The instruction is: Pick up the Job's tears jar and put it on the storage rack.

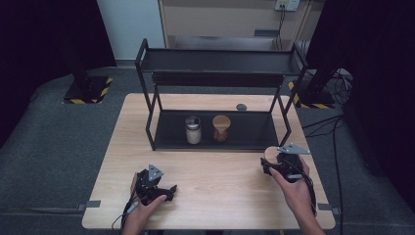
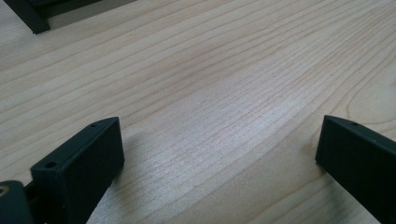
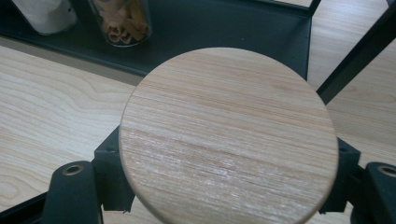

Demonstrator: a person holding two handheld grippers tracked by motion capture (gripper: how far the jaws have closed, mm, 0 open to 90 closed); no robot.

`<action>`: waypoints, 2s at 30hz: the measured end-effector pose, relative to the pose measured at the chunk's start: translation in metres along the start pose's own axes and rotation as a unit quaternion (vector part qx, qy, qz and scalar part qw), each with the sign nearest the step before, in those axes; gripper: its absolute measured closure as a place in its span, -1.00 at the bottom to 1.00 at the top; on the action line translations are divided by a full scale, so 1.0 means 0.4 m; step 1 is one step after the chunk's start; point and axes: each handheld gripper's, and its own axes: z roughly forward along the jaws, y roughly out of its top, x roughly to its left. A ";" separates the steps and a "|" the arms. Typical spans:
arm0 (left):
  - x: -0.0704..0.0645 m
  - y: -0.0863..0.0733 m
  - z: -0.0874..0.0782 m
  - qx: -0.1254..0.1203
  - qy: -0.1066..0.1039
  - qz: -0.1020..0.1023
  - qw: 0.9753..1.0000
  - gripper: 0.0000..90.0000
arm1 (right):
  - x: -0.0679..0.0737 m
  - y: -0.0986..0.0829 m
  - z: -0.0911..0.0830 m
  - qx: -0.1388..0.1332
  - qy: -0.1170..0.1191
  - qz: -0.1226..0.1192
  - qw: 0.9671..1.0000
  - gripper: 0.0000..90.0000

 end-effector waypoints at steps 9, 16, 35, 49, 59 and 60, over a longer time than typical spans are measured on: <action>0.000 0.000 0.000 0.000 0.000 0.000 1.000 -1.00 | 0.018 0.010 0.008 0.000 0.006 -0.007 1.000 -0.43; 0.000 0.000 0.000 0.000 0.000 0.000 1.000 -1.00 | 0.035 0.021 0.017 -0.001 0.011 -0.012 1.000 -0.43; 0.000 0.000 0.000 0.000 0.000 0.000 1.000 -1.00 | 0.074 0.062 0.062 -0.003 0.022 -0.022 1.000 -0.43; -0.001 0.000 0.000 0.000 0.001 0.000 1.000 -1.00 | 0.078 0.105 0.101 -0.001 0.008 -0.027 1.000 -0.43; -0.001 0.000 0.000 0.000 0.001 0.000 1.000 -1.00 | 0.080 0.142 0.136 -0.007 0.000 -0.026 1.000 -0.43; -0.001 0.000 0.000 0.000 0.001 0.000 1.000 -1.00 | 0.080 0.144 0.140 -0.008 -0.001 -0.027 1.000 -0.43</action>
